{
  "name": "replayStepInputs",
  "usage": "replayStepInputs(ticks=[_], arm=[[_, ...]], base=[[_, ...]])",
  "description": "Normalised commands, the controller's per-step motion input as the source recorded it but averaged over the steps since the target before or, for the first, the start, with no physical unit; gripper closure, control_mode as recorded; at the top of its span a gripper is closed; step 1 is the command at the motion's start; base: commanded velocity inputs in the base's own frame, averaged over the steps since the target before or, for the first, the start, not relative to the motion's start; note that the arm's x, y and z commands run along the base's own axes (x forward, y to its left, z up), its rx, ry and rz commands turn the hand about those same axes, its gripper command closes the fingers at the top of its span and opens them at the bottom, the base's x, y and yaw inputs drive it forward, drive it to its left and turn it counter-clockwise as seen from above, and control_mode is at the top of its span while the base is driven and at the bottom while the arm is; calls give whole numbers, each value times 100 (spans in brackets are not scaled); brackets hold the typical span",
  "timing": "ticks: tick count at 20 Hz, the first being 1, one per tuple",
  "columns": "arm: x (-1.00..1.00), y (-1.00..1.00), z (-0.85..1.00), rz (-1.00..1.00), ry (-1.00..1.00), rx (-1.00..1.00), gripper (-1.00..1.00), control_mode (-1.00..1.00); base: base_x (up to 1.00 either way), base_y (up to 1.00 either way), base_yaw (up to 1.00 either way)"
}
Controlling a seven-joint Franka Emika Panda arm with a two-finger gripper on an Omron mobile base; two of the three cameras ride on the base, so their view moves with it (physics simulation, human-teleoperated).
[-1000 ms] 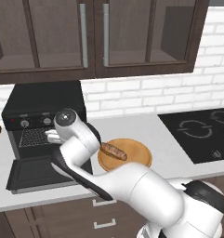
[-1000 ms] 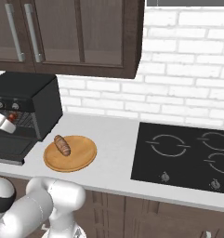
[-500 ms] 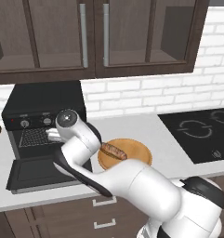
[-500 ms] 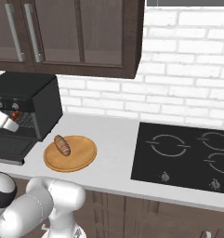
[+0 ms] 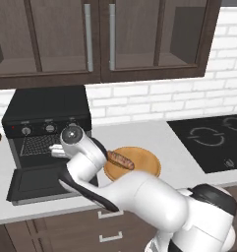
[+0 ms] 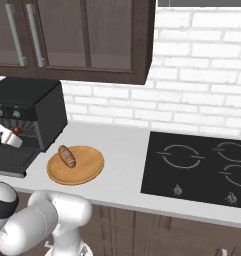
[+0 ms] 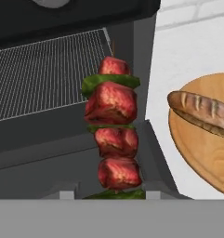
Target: Pick up the kebab skewer and baguette bread, and place them inside the toaster oven. Close the toaster oven door and start by setting the timer.
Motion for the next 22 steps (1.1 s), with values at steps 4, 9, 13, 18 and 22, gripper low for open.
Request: replayStepInputs(ticks=[4,9,13,18,22], arm=[[13,0,-21,2,0,0,100,-100],[21,1,0,0,0,0,100,-100],[23,16,3,0,0,0,100,-100],[0,28,0,0,0,0,100,-100],[16,27,0,1,0,0,100,-100]], base=[[0,0,0],[0,0,0],[0,0,0],[0,0,0],[0,0,0]])
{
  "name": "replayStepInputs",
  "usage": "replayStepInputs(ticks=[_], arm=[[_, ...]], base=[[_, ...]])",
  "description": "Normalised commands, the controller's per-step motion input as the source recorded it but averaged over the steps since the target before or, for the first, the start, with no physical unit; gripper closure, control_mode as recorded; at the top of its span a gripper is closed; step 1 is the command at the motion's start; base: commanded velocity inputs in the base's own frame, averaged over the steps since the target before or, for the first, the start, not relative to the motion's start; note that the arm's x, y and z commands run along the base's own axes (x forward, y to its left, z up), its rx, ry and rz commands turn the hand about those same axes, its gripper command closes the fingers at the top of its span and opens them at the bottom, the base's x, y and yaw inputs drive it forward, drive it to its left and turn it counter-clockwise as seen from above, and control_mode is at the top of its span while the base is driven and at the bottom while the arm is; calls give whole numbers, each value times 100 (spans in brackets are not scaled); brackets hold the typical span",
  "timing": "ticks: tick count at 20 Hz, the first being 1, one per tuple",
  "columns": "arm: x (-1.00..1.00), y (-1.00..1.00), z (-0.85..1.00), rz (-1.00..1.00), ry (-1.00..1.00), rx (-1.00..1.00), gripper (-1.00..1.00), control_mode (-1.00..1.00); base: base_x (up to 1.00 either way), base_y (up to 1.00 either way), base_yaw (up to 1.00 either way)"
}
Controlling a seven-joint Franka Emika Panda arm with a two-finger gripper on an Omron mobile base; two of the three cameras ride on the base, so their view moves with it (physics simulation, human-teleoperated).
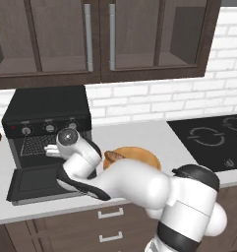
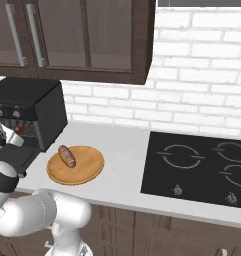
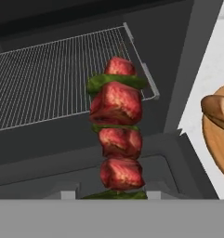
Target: Pick up the kebab skewer and baguette bread, and place them inside the toaster oven. Close the toaster oven door and start by setting the timer.
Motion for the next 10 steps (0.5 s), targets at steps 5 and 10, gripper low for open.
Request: replayStepInputs(ticks=[5,10], arm=[[30,8,0,0,0,0,100,-100],[40,0,0,1,-3,0,100,-100]], base=[[0,0,0],[0,0,0]])
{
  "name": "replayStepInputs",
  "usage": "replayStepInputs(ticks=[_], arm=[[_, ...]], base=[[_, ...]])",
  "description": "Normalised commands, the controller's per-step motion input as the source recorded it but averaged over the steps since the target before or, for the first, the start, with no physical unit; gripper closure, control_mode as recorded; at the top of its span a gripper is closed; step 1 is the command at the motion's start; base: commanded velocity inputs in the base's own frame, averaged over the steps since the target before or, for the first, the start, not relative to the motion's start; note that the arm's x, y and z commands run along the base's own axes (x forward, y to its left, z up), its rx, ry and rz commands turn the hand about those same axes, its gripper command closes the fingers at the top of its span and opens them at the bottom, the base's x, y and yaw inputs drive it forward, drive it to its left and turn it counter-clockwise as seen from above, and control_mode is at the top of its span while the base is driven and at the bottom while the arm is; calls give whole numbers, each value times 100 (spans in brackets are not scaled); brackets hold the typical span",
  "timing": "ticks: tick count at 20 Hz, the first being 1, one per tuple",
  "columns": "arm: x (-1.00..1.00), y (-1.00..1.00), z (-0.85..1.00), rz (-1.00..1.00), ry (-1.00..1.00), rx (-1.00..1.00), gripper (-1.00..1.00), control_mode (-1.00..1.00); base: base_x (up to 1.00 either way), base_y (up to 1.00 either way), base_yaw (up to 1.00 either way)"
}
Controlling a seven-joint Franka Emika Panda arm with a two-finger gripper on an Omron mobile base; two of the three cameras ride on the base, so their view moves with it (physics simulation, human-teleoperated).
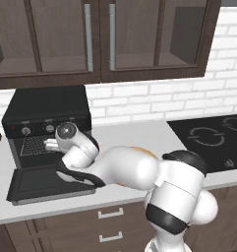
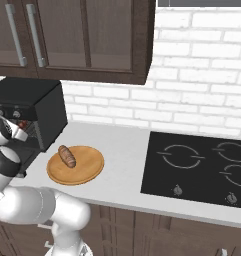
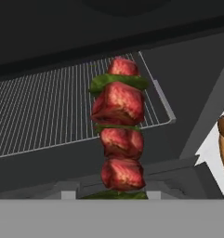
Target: Pick up the kebab skewer and baguette bread, and place them inside the toaster oven. Close the toaster oven door and start by setting the timer.
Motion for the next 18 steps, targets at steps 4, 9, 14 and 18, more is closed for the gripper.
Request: replayStepInputs(ticks=[4,9,14,18], arm=[[18,0,-28,4,-10,0,100,-100],[0,0,-50,7,-12,0,100,-100],[10,0,0,0,-2,0,100,-100],[27,0,0,0,0,0,100,-100]], base=[[0,0,0],[0,0,0],[0,0,0],[0,0,0]])
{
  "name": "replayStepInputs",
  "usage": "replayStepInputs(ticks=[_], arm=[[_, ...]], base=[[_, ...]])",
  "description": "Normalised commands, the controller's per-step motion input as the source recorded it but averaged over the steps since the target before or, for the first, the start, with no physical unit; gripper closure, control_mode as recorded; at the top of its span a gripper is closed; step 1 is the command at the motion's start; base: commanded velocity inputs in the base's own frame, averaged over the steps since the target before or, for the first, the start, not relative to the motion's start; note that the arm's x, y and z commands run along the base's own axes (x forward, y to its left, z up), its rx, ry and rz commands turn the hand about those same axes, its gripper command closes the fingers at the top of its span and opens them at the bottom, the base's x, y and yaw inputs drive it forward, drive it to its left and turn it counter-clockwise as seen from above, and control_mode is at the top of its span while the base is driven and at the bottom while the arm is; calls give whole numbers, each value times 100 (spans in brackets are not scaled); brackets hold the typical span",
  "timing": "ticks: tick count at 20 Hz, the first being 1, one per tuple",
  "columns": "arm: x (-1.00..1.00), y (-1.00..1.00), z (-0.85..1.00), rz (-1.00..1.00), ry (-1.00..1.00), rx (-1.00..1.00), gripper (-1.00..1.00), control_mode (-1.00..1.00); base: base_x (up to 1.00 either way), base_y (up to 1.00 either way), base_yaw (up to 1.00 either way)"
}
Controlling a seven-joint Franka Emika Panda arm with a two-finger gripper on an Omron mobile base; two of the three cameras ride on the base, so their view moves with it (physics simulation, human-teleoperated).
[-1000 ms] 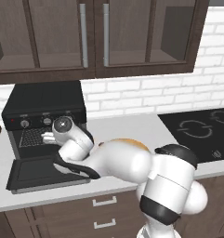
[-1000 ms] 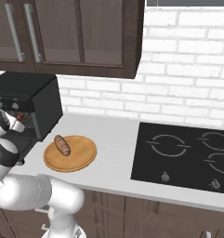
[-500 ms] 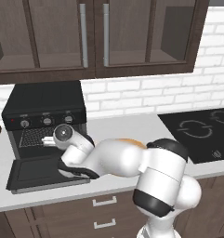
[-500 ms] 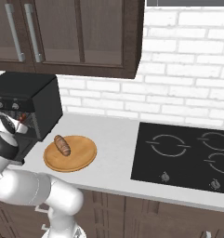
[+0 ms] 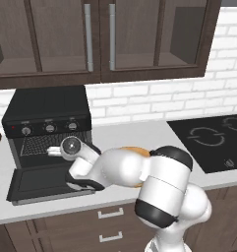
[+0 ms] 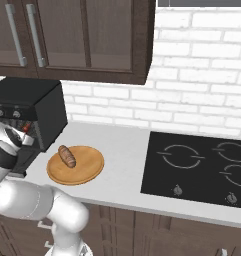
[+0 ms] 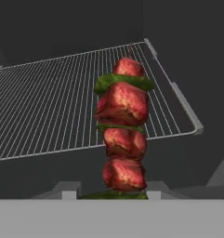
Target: Pick up the kebab skewer and baguette bread, and place them inside the toaster oven. Close the toaster oven door and start by setting the timer.
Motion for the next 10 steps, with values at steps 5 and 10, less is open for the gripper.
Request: replayStepInputs(ticks=[5,10], arm=[[28,1,0,0,0,0,100,-100],[6,1,-4,0,-6,0,100,-100]], base=[[0,0,0],[0,0,0]])
